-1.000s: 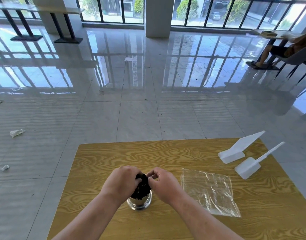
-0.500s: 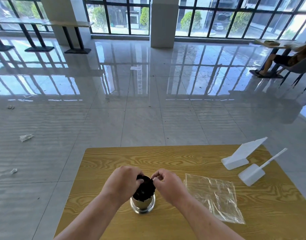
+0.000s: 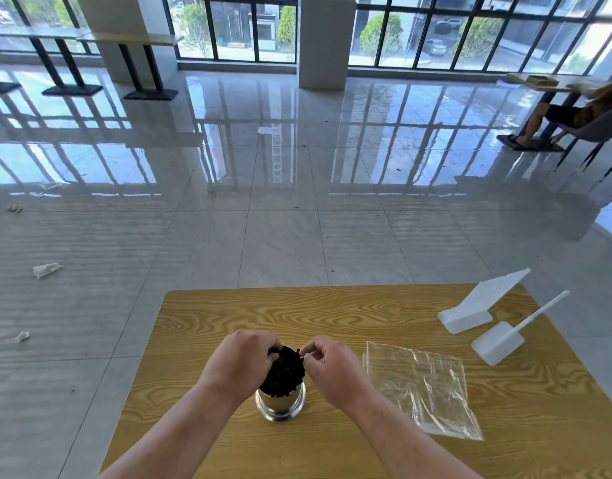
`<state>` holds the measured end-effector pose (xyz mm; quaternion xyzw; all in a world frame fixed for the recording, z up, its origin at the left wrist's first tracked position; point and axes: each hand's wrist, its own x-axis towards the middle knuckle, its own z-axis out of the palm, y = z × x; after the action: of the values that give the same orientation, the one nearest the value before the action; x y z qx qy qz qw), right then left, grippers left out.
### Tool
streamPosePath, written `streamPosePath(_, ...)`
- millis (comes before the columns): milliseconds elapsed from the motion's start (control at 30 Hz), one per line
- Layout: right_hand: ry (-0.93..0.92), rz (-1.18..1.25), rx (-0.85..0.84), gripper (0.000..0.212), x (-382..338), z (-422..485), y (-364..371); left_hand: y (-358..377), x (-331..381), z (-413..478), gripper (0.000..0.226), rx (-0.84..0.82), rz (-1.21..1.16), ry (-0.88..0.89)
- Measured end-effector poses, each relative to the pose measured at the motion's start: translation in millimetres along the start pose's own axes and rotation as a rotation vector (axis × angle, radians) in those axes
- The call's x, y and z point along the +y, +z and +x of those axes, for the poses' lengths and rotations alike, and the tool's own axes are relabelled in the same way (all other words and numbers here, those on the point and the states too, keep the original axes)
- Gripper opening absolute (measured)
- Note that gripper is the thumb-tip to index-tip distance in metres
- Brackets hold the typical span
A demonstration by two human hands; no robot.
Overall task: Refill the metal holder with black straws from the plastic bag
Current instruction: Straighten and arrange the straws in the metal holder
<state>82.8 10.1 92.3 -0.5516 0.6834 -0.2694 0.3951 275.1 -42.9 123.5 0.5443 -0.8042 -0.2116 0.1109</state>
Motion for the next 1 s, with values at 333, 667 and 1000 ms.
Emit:
streamPosePath(333,-0.018,-0.016,-0.006,0.015,2.9,-0.5,2.5,-3.1,4.0,-0.3,0.014,-0.064,0.016,-0.022)
streamPosePath(667,0.033,0.074,-0.018,0.017,-0.7,2.5,-5.0,-42.6,14.7,-0.2,0.01,-0.005,0.001,-0.04)
streamPosePath(1000,0.035,0.118,-0.009,0.02,-2.0,2.6,-12.0,-85.4,12.0,-3.0,0.016,0.082,-0.129,-0.085)
